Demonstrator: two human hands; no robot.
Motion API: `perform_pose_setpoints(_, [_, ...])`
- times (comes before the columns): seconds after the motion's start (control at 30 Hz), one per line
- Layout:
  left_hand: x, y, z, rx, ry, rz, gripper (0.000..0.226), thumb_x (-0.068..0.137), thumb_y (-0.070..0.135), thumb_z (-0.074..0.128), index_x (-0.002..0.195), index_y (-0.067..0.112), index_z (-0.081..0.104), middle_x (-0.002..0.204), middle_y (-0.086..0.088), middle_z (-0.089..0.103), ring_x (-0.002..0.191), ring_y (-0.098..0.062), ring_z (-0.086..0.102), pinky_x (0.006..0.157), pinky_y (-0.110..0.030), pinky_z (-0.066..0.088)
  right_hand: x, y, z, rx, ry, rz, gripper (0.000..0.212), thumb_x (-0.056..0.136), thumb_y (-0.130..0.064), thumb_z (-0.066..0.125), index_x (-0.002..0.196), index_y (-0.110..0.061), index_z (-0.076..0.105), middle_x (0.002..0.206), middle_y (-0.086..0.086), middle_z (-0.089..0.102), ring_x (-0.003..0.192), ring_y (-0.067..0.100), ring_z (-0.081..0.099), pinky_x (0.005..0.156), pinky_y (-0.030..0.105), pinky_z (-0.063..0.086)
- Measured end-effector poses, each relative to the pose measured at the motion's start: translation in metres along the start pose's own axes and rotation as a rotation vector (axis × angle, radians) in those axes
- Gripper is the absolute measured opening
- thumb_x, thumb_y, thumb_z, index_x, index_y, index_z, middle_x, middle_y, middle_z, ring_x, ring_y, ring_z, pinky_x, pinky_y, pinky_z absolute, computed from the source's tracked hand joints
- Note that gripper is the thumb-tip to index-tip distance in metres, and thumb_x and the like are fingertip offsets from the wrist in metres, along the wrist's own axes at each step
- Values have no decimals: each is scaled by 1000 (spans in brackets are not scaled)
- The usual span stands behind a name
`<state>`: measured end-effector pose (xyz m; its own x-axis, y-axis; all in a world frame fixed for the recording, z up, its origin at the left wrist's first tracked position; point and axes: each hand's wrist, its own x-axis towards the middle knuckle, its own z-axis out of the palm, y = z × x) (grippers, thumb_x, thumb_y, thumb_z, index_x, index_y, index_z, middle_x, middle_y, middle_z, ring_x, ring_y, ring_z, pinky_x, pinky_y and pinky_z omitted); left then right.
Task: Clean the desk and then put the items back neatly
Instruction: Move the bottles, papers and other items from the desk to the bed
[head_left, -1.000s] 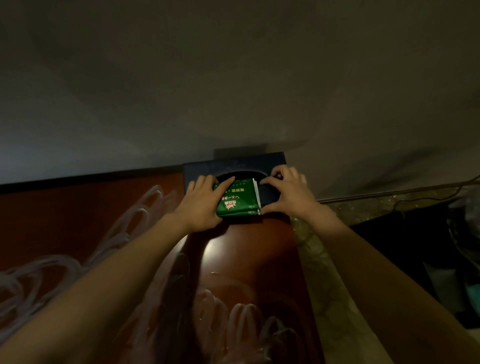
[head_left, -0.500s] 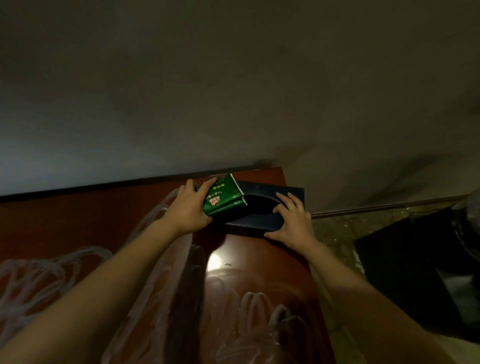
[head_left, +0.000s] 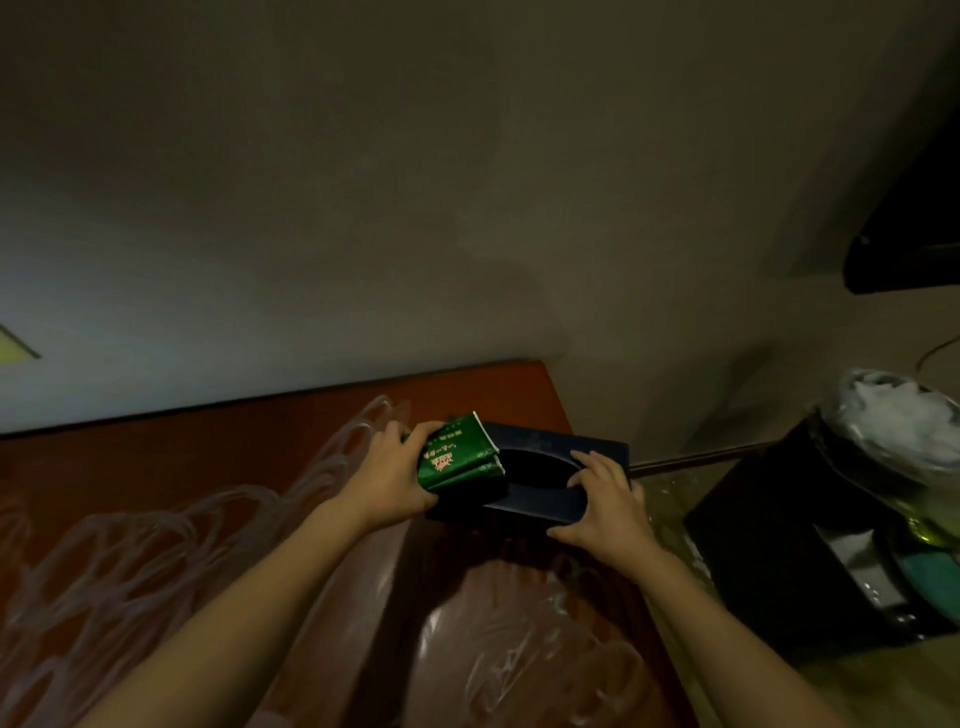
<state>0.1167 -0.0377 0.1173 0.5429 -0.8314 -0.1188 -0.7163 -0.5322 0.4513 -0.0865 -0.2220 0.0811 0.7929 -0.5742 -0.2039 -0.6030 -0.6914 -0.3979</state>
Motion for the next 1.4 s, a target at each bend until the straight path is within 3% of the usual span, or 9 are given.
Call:
perform_pose_setpoints(0.27, [-86,15,17,-44,-69,158,86,69,30,76,142,25,30,110,-4,35,111,-26,38,96,-31,35,-144,-15,30,115,169,203,48,69,-49,78,99,-31,45,151,-12,26,143,12,14,113,49,19])
perform_pose_setpoints(0.57, [-134,112,49,-40,-240,414,81,72,24,74,140,28,30,109,-2,33,111,-22,35,95,-34,38,-302,13,37,208,371,491,50,66,-46,80,97,-29,44,149,-11,29,141,11,17,111,44,23])
perform_pose_setpoints(0.77, [-163,233,97,-44,-383,628,87,62,27,71,140,27,32,114,-6,36,113,-26,37,96,-36,40,-430,59,32,234,527,706,49,67,-49,78,101,-28,49,150,-11,28,141,11,16,114,45,21])
perform_pose_setpoints(0.9, [-213,343,157,-61,-511,808,83,70,20,75,141,27,32,116,-4,36,114,-25,40,100,-36,39,-545,96,39,251,647,901,51,66,-49,79,102,-28,50,149,-12,28,141,10,15,115,44,20])
perform_pose_setpoints(1.03, [-299,454,223,-129,-681,953,81,70,19,76,140,24,35,113,-4,37,107,-19,43,99,-31,39,-680,124,53,265,776,1109,55,66,-49,79,109,-25,54,149,-12,28,141,10,16,115,46,21])
perform_pose_setpoints(1.13, [-373,523,267,-176,-858,1048,96,49,43,71,136,20,41,121,-10,46,113,-25,49,100,-42,45,-773,130,68,251,852,1272,56,68,-50,78,111,-24,54,149,-11,28,140,10,16,114,43,22])
perform_pose_setpoints(1.2, [-422,563,298,-194,-962,1087,103,40,48,67,135,16,42,125,-13,49,113,-27,53,95,-44,50,-828,126,79,232,911,1383,55,68,-48,78,110,-23,54,148,-11,28,140,10,16,112,41,23])
perform_pose_setpoints(1.3, [-499,613,333,-170,-1097,1203,97,49,39,75,136,16,41,124,-10,50,106,-23,55,85,-35,51,-897,115,101,241,986,1554,54,68,-45,79,109,-21,55,148,-9,29,140,13,17,109,38,23])
perform_pose_setpoints(1.4, [-564,649,372,-100,-1174,1393,89,51,43,75,133,26,44,125,-7,50,111,-22,52,95,-42,49,-948,103,128,260,1080,1708,52,64,-45,81,104,-22,56,147,-7,32,138,15,22,109,39,25])
